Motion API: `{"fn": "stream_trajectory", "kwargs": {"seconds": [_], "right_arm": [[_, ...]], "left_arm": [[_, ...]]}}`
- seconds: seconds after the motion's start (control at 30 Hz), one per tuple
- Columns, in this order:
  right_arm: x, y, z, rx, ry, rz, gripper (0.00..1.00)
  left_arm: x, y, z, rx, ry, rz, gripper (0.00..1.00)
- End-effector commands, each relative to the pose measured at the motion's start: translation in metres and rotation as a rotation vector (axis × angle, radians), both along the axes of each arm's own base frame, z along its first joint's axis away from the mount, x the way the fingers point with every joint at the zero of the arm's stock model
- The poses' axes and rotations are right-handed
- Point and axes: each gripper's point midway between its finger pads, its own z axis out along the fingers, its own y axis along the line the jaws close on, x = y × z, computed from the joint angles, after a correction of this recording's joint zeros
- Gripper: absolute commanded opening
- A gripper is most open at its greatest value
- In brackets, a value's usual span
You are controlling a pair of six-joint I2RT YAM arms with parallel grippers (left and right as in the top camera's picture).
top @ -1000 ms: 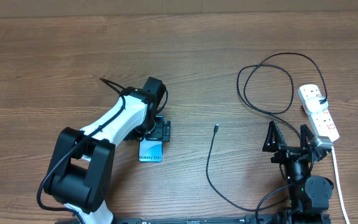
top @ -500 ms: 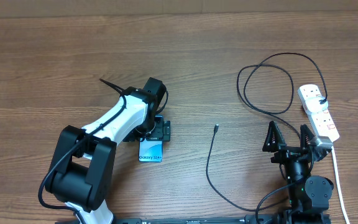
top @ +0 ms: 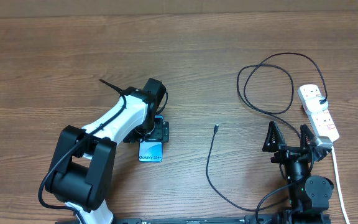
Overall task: Plug charger to phone and switch on socket
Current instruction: 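Close the left gripper on the phone's long edges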
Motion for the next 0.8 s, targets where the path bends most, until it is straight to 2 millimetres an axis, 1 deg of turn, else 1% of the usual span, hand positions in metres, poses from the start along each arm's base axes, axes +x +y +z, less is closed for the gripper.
{"fn": "stream_trajectory", "kwargs": {"seconds": [0.0,0.13,0.3,0.63,0.77], "right_arm": [[0.0,0.0,-0.002,-0.005,-0.002,0.004,1.0],[0.0,0.0,-0.002,-0.005,-0.002,0.004,1.0],[0.0,0.0,-0.002,-0.005,-0.002,0.004,1.0],[0.0,0.0,-0.002,-0.005,-0.002,0.004,1.0],[0.0,0.0,-0.002,-0.005,-0.002,0.004,1.0]], "left_arm": [[0.002,-0.003,-0.002,0.009,0.001,0.001,0.89],[0.0,-0.001,-0.004,0.014,0.008,0.001,0.88],[0.0,-0.001,-0.007,0.012,0.001,0.0,0.91],[0.0,-0.001,-0.01,0.01,-0.004,0.001,0.9],[-0.001,-0.002,-0.014,0.006,-0.01,-0.003,0.89]]}}
